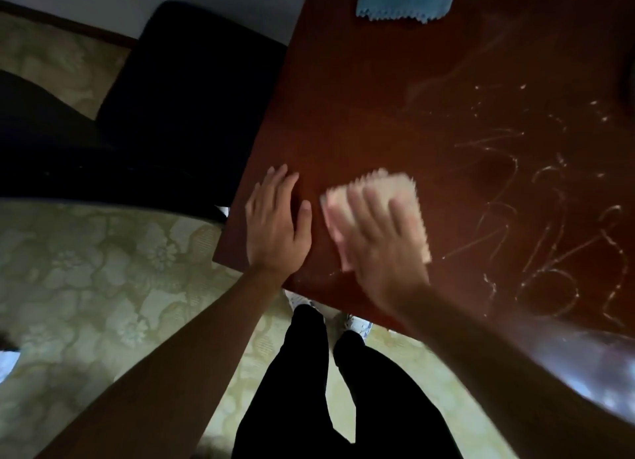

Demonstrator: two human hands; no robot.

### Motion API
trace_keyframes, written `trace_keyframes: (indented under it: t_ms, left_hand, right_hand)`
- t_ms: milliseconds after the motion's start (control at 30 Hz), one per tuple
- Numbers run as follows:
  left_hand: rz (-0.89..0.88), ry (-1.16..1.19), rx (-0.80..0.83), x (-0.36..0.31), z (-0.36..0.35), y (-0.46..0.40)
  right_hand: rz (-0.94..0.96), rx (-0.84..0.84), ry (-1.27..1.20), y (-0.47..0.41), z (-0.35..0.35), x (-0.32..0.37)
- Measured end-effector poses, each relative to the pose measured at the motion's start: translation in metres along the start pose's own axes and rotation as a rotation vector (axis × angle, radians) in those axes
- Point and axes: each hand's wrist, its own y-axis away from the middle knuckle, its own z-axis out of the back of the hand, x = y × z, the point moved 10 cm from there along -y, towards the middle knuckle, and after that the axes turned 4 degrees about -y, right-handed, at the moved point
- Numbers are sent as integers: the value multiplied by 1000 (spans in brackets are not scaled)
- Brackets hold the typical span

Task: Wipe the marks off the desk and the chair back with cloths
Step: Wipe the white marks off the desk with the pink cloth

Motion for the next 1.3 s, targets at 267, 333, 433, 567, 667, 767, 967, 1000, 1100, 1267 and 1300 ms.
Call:
trace_keyframes:
  t_ms: [267, 333, 433, 567, 667, 767, 967, 1000, 1100, 1267, 1300]
  left_hand:
    - [1, -29, -7, 1, -1, -2]
    - [21, -19, -15, 2, 0, -2]
    - [22, -20, -19, 1, 0, -1]
    - [5, -42, -8, 2, -3, 0]
    - [6, -29, -8, 2, -3, 1]
    - [9, -8, -12, 1, 0, -2]
    - [7, 50, -40, 3, 2, -3]
    - [4, 54, -42, 3, 1, -1]
    - [-16, 44, -55, 0, 2, -1]
    - [-22, 90, -92, 3, 5, -5]
    - [-16, 111, -85, 5, 5, -3]
  right_hand:
    - [140, 56, 7, 4, 1, -14]
    - [28, 41, -7, -39, 11, -41]
    - [-109, -39, -42, -55, 17, -51]
    - [-95, -76, -79, 30, 3, 1]
    - [33, -33, -72, 68, -6, 14]
    - [-35, -52, 6, 42, 1, -38]
    - [-291, -219, 44, 6, 17, -63]
    - [-240, -227, 35, 17, 9, -32]
    - [-175, -220, -84, 52, -12, 32]
    - [-157, -200, 9, 43, -4, -3]
    - [-239, -213, -2, 41, 1, -22]
